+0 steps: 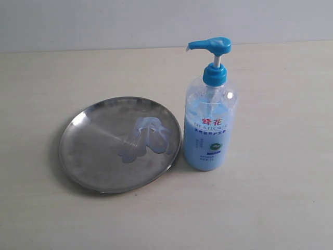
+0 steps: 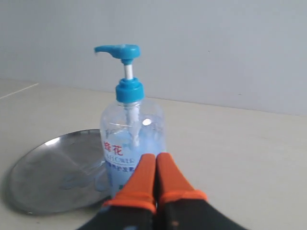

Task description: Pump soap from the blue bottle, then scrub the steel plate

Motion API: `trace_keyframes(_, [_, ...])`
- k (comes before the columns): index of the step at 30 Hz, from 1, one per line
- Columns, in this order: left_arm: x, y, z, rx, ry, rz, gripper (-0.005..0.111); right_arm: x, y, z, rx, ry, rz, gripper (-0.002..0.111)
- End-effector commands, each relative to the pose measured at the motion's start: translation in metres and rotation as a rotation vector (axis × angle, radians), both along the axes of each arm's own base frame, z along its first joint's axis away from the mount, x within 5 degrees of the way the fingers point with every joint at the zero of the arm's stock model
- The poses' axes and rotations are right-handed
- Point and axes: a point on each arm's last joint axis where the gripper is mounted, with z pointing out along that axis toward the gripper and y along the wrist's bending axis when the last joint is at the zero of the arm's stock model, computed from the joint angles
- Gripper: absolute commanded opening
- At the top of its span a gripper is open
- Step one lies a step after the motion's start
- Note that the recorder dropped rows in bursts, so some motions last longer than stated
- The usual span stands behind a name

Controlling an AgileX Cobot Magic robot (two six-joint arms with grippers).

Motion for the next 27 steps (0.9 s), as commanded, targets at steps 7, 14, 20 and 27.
trace_keyframes(7, [0.000,0.000,0.000,-0.004,-0.006,-0.002,0.000,0.000,-0.014,-0.014,-0.021,-0.018,-0.234,0.000])
trace_keyframes(14, [0.000,0.000,0.000,-0.004,-0.006,-0.002,0.000,0.000,-0.021,-0.018,-0.030,0.020,-0.346,0.000])
trace_keyframes(20, [0.000,0.000,0.000,-0.004,-0.006,-0.002,0.000,-0.001,-0.025,-0.023,-0.078,0.071,-0.402,0.000])
trace_keyframes(27, [0.000,0.000,0.000,-0.004,-0.006,-0.002,0.000,-0.001,-0.027,-0.023,-0.090,0.072,-0.436,0.000])
